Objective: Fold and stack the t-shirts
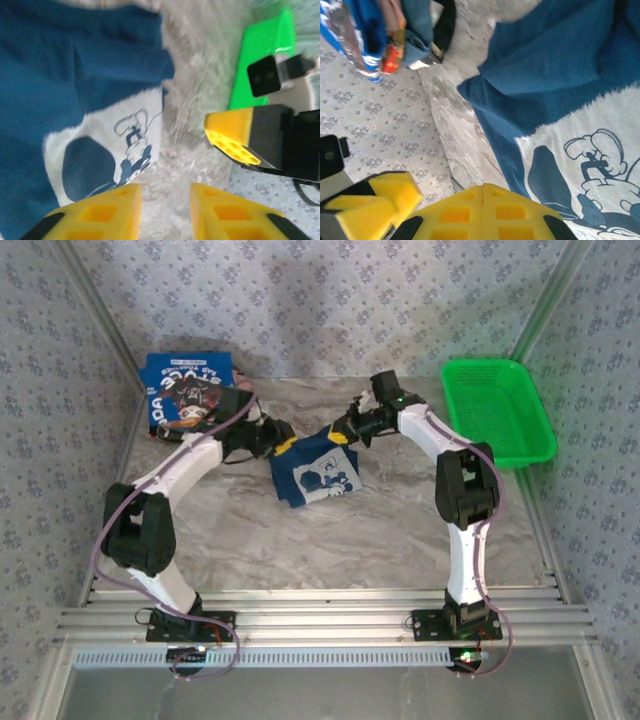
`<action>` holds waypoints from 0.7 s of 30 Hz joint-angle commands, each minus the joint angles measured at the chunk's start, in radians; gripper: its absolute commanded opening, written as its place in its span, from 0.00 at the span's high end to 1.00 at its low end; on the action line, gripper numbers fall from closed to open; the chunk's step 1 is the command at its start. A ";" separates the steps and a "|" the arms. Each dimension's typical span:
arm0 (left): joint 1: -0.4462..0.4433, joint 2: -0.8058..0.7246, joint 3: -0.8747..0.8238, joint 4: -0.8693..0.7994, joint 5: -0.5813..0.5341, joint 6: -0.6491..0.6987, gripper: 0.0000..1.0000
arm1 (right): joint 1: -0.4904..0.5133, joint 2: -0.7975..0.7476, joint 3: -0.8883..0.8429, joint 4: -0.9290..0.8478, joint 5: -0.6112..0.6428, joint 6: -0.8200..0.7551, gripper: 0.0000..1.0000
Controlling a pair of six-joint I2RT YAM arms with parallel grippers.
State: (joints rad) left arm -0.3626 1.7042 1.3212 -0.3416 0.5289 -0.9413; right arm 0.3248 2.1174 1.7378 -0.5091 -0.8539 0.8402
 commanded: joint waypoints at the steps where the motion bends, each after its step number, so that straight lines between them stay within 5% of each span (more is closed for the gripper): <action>1: -0.019 0.069 -0.020 0.059 -0.032 -0.016 0.75 | 0.009 0.071 -0.016 0.037 0.006 0.015 0.99; 9: -0.022 0.242 0.071 0.094 -0.067 -0.001 0.81 | 0.005 0.269 0.161 0.090 0.049 0.077 0.99; 17: 0.032 0.413 0.250 0.049 -0.163 0.049 0.77 | -0.016 0.452 0.377 0.327 0.061 0.267 0.66; 21: 0.073 0.466 0.312 0.044 -0.167 0.041 0.72 | -0.018 0.504 0.406 0.374 0.058 0.338 0.63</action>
State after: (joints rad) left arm -0.3191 2.1395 1.5795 -0.2878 0.3943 -0.9165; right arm 0.3096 2.5736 2.1117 -0.2039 -0.8066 1.0889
